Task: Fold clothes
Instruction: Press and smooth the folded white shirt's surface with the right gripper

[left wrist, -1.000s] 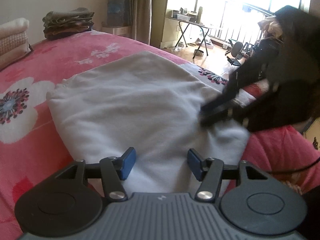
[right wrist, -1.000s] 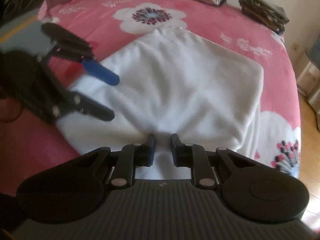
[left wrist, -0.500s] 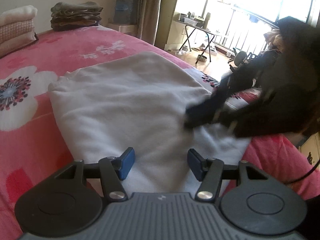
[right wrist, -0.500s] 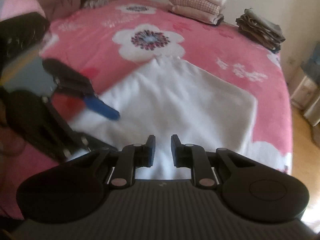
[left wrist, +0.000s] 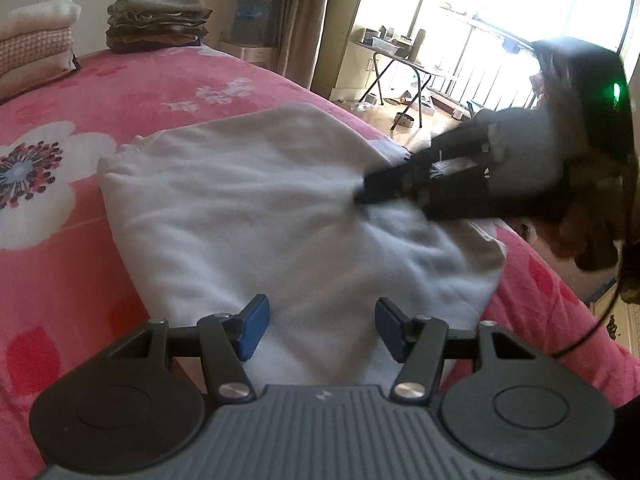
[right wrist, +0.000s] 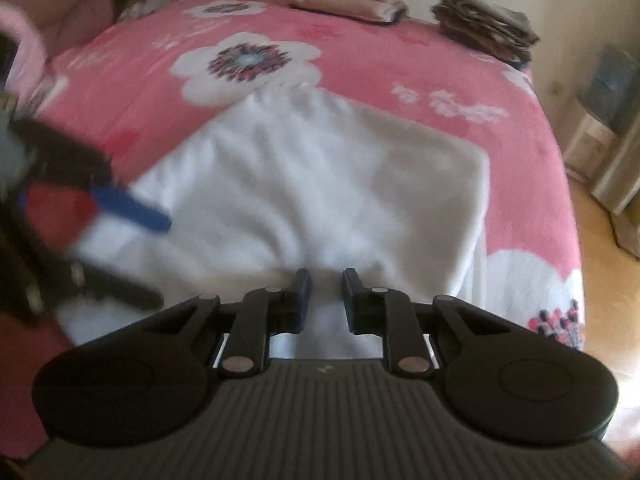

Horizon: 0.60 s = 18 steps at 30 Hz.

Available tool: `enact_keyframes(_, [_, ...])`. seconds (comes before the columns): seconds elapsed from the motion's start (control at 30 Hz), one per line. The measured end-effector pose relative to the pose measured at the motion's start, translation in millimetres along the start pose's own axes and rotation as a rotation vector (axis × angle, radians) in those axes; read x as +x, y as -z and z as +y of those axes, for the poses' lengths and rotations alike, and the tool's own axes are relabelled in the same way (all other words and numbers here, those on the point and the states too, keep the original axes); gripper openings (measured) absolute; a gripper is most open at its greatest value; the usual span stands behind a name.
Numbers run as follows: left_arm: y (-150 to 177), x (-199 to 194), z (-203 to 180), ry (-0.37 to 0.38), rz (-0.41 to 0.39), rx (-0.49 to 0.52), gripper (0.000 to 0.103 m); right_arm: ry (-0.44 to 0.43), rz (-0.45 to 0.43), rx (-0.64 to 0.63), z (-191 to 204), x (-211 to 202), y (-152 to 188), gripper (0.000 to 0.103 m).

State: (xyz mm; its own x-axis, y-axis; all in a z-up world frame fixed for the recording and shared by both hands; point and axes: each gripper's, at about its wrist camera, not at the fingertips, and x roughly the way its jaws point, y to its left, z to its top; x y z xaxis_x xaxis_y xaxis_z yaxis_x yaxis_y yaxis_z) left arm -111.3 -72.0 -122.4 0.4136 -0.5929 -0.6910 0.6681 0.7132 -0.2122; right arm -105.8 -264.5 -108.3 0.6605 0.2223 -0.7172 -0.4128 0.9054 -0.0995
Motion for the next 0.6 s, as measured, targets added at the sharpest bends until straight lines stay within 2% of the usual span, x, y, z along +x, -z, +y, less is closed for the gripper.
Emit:
enact_keyframes(0.03, [0, 0, 0, -0.001, -0.001, -0.001, 0.059, 0.023, -0.024, -0.004, -2, 2, -5, 0.016])
enact_keyframes(0.1, [0, 1, -1, -0.002, -0.001, -0.001, 0.059, 0.070, -0.007, 0.016, -13, 16, -6, 0.016])
enact_keyframes(0.2, [0, 1, -1, -0.004, -0.001, 0.000, 0.059, 0.063, 0.041, 0.101, -34, 39, 4, 0.016])
enact_keyframes(0.27, [0, 1, -1, -0.005, -0.001, 0.001, 0.059, 0.072, 0.061, 0.166, -40, 33, -6, 0.016])
enact_keyframes(0.3, [0, 1, -1, -0.005, -0.001, 0.002, 0.059, 0.087, 0.044, 0.168, -40, 27, -11, 0.016])
enact_keyframes(0.47, [0, 1, -1, -0.002, 0.000, 0.010, 0.059, 0.154, 0.055, 0.104, -53, 55, -7, 0.016])
enact_keyframes(0.6, [2, -1, -2, -0.005, 0.002, 0.003, 0.059, 0.141, 0.059, 0.248, -70, 49, -26, 0.016])
